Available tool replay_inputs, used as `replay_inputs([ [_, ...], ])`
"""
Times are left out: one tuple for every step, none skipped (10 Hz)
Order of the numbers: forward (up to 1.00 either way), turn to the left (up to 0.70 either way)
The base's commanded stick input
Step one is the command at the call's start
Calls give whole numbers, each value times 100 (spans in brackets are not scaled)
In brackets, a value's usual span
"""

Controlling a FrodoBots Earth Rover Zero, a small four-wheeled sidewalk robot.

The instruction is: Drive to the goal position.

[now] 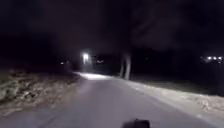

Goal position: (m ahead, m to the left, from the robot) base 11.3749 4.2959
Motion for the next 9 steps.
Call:
replay_inputs([
  [100, 9],
  [100, 10],
  [100, 15],
  [100, 14],
  [100, 11],
  [100, 9],
  [100, 8],
  [100, 8],
  [100, 9],
])
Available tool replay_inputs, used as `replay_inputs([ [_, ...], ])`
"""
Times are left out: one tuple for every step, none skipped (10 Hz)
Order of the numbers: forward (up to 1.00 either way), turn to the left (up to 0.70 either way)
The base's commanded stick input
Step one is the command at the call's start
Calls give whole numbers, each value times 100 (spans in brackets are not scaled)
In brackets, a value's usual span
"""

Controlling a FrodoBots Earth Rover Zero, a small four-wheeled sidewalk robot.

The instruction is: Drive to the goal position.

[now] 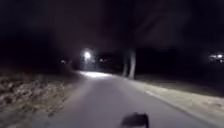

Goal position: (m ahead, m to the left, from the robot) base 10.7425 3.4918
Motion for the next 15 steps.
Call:
replay_inputs([
  [100, 8],
  [100, 15],
  [100, 18],
  [100, 18],
  [100, 10],
  [100, 8],
  [100, 8],
  [100, 8],
  [100, 8],
  [100, 8],
  [100, 8],
  [100, 8],
  [100, 8],
  [100, 8],
  [100, 7],
])
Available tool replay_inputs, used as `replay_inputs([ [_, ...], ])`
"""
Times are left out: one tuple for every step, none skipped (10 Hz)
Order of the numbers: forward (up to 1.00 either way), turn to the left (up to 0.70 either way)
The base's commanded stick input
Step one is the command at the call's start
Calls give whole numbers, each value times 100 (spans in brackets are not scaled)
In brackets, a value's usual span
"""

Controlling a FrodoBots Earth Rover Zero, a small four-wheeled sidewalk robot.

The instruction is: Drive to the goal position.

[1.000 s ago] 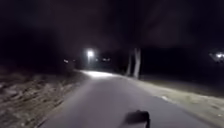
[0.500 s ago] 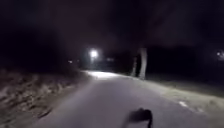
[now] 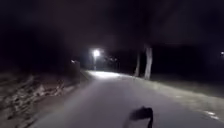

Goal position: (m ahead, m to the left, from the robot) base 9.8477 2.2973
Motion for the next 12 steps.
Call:
replay_inputs([
  [100, 5],
  [100, 5],
  [100, 5],
  [100, 5],
  [100, 5],
  [100, 5],
  [100, 4],
  [100, 4],
  [100, 4],
  [100, 4],
  [100, 4],
  [100, 4],
])
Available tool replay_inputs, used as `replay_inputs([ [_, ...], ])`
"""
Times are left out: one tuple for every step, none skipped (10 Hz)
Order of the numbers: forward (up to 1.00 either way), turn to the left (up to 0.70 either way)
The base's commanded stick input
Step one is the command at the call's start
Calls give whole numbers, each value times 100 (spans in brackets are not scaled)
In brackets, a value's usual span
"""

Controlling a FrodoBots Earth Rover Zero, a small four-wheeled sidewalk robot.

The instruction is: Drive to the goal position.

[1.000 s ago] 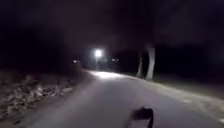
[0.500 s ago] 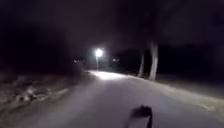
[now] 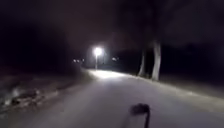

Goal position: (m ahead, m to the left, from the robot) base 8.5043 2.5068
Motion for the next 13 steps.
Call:
replay_inputs([
  [100, 3],
  [100, 0],
  [100, 0],
  [100, 0],
  [100, 0],
  [100, 0],
  [100, 0],
  [100, 0],
  [100, 0],
  [100, 0],
  [100, 0],
  [100, 0],
  [100, 0],
])
